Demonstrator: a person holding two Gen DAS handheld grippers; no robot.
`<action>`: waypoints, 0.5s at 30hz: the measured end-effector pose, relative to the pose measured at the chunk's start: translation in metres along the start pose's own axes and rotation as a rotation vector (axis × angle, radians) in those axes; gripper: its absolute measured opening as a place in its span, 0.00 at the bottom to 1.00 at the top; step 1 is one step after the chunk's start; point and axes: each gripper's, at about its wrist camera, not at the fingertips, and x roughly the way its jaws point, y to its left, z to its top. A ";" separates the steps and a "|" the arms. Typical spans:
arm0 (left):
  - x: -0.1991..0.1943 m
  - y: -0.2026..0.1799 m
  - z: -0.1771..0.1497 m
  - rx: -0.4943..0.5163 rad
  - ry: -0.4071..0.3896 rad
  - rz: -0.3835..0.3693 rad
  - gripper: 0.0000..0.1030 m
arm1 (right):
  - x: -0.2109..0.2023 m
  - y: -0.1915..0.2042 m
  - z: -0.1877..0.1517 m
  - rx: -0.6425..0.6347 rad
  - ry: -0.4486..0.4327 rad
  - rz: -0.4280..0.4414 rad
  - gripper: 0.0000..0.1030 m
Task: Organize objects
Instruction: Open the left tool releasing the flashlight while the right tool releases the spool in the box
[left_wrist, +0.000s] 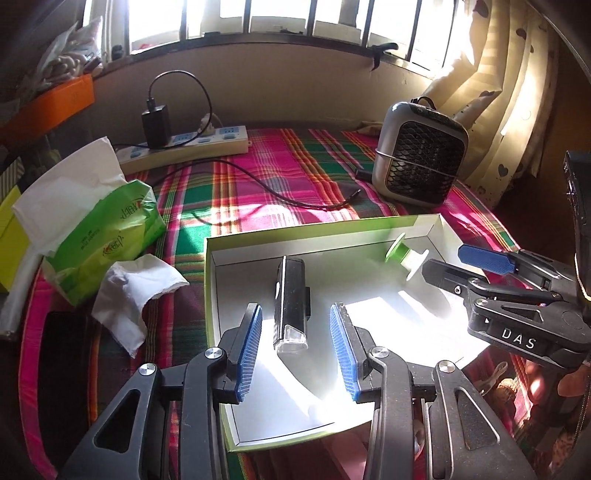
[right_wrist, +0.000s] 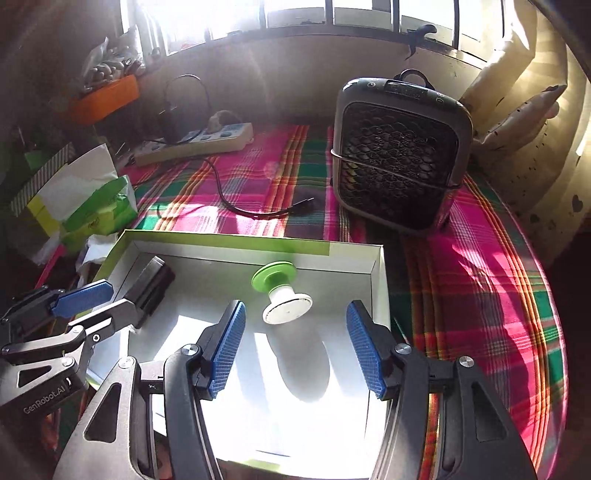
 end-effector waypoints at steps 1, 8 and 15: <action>-0.005 0.000 -0.002 -0.002 -0.009 0.002 0.35 | -0.003 0.000 -0.002 -0.003 -0.004 -0.004 0.56; -0.033 -0.003 -0.018 0.003 -0.059 0.015 0.35 | -0.030 -0.005 -0.020 -0.018 -0.046 0.012 0.56; -0.049 -0.001 -0.038 -0.014 -0.060 -0.011 0.35 | -0.056 -0.018 -0.044 0.010 -0.074 -0.002 0.56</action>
